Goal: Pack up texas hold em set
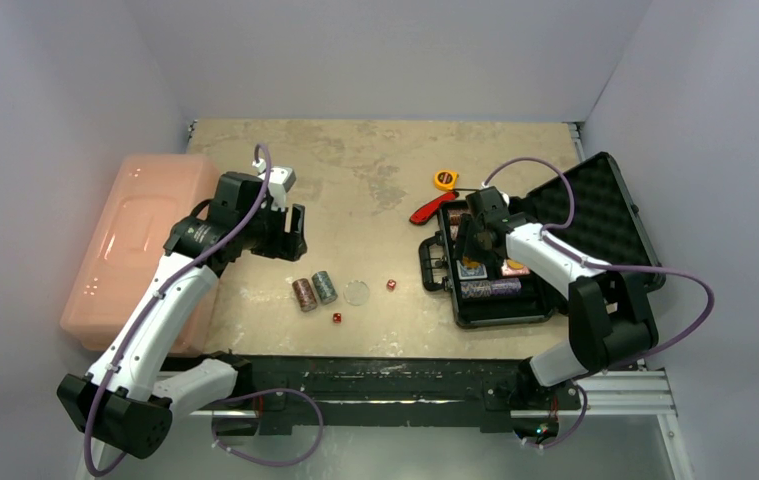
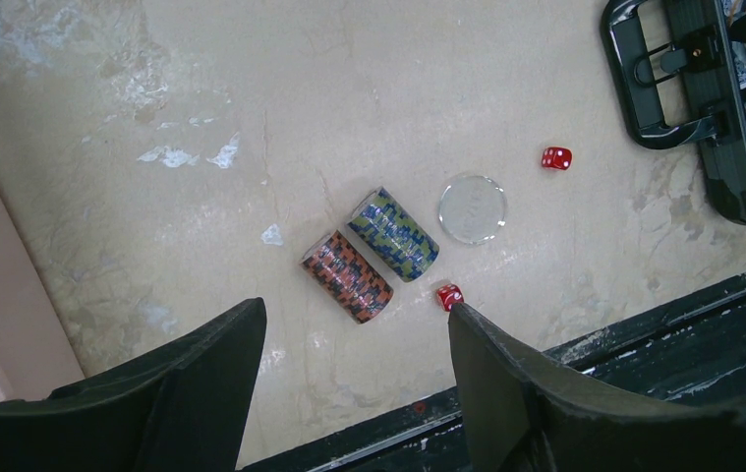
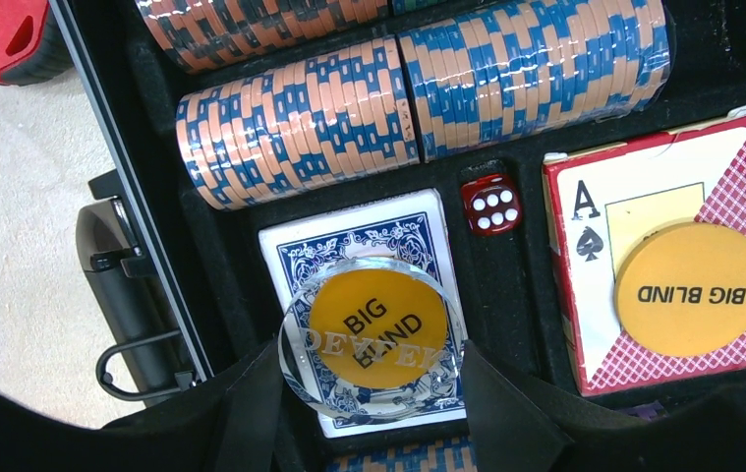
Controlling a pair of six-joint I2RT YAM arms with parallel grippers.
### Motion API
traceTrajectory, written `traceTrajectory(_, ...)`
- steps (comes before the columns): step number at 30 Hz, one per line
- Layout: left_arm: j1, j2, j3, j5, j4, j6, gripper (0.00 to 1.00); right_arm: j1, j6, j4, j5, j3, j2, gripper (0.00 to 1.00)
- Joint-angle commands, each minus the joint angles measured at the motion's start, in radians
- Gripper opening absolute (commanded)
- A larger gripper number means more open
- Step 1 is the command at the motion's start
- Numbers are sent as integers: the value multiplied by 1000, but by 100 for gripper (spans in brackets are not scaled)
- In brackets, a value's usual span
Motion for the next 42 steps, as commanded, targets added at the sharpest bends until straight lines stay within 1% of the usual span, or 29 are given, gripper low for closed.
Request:
traceTrajectory(1,-6,-2,-1,2,28,6,68,-5,12,47,-1,37,-3,53)
traceTrajectory(3,-6,-2,-1,2,27,6,68,-5,11,48,-6,37,-6,64)
traceTrajectory(5,-6,-2,-1,0,27,6,68,-5,9,48,-9,38,-12,71)
traceTrajectory(10,-6,0,-2,-1,28,5,68,-5,8,41,-5,43,-35,86)
traceTrajectory(12,-6,0,-1,-2,28,6,68,-5,9,34,-6,49,-45,88)
traceTrajectory(16,-6,1,-1,-4,27,6,68,-5,-6,8,7,75,-83,90)
traceTrajectory(25,-6,-21,1,-23,31,10,67,-3,-89,29,-77,90,-246,96)
traceTrajectory(31,-6,-39,-1,-35,35,12,67,17,-114,26,-83,92,-327,96)
traceTrajectory(36,-6,-84,-9,-62,50,13,67,81,-136,59,-115,103,-351,96)
traceTrajectory(39,-6,-115,-15,-86,62,15,68,173,-149,58,-57,128,-345,96)
traceTrajectory(40,-6,-124,-17,-95,65,15,70,205,-150,63,-38,132,-343,96)
traceTrajectory(42,-6,-147,-26,-97,72,15,75,254,-149,82,-40,129,-341,96)
